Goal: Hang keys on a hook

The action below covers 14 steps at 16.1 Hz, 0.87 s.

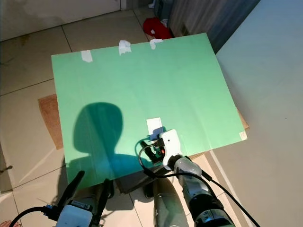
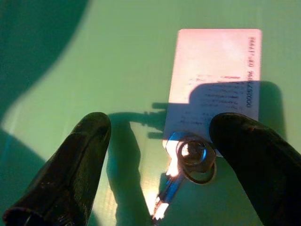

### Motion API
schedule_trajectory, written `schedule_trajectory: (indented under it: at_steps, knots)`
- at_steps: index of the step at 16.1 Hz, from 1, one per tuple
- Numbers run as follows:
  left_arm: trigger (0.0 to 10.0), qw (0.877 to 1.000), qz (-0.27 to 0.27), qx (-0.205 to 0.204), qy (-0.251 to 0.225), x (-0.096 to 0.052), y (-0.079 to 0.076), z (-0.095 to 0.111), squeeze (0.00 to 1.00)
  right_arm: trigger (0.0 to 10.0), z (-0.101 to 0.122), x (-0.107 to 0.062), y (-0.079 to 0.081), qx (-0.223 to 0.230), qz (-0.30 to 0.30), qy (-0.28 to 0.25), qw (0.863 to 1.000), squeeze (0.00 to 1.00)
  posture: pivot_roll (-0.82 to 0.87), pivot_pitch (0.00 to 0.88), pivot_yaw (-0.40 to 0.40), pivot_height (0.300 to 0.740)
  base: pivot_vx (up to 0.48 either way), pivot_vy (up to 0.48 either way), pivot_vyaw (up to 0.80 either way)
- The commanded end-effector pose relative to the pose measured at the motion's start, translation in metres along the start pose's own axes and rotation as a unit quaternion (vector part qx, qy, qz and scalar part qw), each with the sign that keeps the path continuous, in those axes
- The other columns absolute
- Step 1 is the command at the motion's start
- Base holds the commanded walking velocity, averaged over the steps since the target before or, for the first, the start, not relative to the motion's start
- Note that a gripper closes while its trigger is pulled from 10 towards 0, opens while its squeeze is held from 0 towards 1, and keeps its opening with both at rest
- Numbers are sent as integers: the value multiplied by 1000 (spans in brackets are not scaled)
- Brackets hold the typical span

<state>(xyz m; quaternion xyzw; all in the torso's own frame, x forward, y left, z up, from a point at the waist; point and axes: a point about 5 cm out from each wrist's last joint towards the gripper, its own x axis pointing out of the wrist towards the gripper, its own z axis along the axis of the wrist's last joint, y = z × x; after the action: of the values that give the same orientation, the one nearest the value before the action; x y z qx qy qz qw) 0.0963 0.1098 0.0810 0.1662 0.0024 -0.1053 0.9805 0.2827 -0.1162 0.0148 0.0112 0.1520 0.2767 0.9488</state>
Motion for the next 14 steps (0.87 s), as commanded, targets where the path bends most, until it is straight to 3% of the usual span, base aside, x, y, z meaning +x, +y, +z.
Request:
schedule_trajectory:
  at_steps: [1,2,11,14]
  knots:
    - [10000,1000,-14,-22,14,-5,-10,-3,0,3020,-29,-15,-5,25,-29,50,998,0,101,482,-127,736,0,0,0]
    - [10000,998,-21,-51,13,-4,-16,0,0,0,-30,-16,-5,33,-37,50,998,0,99,481,-126,736,0,0,0]
    - [10000,999,-33,-35,-7,9,-19,7,0,0,-32,-18,-6,67,-54,37,996,0,62,475,-148,736,0,0,0]
    - [10000,999,-32,-33,-13,15,-18,9,0,0,-12,-16,-3,69,-46,-7,997,0,31,477,-164,736,0,0,0]
